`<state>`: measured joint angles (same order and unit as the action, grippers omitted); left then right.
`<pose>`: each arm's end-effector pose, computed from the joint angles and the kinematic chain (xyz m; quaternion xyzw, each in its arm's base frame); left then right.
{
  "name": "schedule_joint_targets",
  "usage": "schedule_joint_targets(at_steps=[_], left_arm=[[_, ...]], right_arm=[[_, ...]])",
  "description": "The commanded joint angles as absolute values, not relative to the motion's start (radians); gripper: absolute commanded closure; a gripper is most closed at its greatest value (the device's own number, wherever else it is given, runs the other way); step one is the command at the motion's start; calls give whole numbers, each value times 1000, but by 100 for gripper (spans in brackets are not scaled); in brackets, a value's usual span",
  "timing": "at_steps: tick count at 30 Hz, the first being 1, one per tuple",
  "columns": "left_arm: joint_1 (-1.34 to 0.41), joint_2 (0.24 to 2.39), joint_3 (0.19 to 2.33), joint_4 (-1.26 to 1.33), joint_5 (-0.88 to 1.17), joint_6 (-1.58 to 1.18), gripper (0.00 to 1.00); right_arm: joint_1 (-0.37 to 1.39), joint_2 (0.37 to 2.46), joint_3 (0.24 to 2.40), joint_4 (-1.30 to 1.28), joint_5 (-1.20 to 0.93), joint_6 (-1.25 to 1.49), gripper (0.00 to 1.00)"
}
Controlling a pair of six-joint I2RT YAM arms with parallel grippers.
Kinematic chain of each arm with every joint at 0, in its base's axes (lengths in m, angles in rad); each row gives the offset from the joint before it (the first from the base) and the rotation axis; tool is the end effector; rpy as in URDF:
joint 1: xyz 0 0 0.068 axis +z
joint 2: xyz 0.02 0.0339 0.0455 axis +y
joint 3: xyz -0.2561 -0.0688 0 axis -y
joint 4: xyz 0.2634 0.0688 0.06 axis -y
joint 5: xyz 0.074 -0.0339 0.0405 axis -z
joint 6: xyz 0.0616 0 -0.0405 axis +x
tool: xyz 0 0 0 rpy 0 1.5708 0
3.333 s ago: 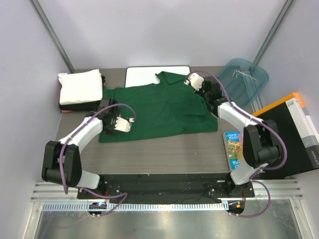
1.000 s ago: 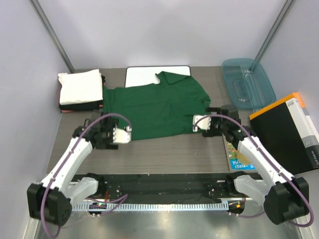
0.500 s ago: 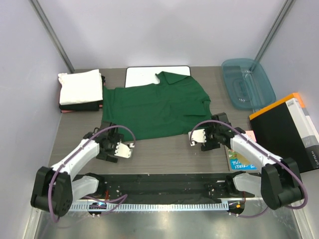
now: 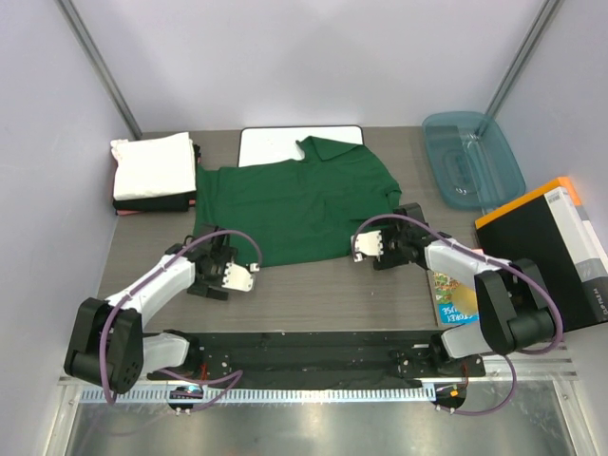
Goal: Fold and stack the t-shirts
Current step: Fold the flattened tshirt in 1/3 of the way
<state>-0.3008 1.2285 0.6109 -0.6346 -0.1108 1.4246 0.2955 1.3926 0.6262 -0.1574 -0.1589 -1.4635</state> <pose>0.2178 -0.0604 0.1227 0.7431 0.6478 0.1307 0.1049 0.2720 0.0930 0.1185 -0.7442 0.5831 -0.1119 0.3059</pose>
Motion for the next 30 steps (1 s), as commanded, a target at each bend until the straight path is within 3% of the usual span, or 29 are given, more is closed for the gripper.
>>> schedule_joint_targets(at_steps=[1, 4, 9, 13, 16, 17, 19, 20, 21, 22, 23, 24, 25, 27, 30], left_arm=[[-307, 1242, 604, -615, -117, 1454, 11], [-307, 1272, 607, -611, -118, 1454, 16], [-311, 1336, 611, -562, -127, 1408, 36], [-319, 1411, 615, -528, -146, 1384, 42], [-328, 1446, 633, -528, -156, 1358, 55], [-330, 1463, 640, -528, -158, 1350, 64], [-331, 1477, 655, -538, -160, 1342, 68], [-333, 1483, 658, -540, -164, 1339, 77], [-337, 1486, 667, -545, -166, 1333, 82], [-339, 1488, 673, -558, -167, 1322, 100], [-341, 1480, 686, -560, -169, 1315, 100], [-341, 1476, 695, -571, -167, 1312, 100], [-341, 1468, 702, -592, -169, 1309, 100], [-341, 1434, 733, -610, -164, 1304, 100], [-341, 1375, 779, -667, -155, 1310, 100]], right_arm=[[301, 1479, 649, -66, -146, -1443, 9], [301, 1500, 664, -61, -146, -1443, 9], [301, 1497, 666, -61, -144, -1447, 9], [301, 1488, 667, -74, -144, -1447, 10], [301, 1486, 672, -80, -143, -1448, 12], [301, 1485, 672, -83, -144, -1447, 12], [301, 1483, 678, -93, -143, -1443, 15], [301, 1483, 678, -95, -143, -1445, 17], [301, 1480, 678, -98, -143, -1447, 23], [301, 1479, 681, -107, -141, -1447, 29], [301, 1479, 684, -115, -135, -1451, 39], [301, 1479, 689, -124, -132, -1450, 62], [301, 1477, 702, -141, -115, -1447, 72], [301, 1473, 715, -159, -95, -1433, 78], [295, 1447, 747, -170, -74, -1411, 80]])
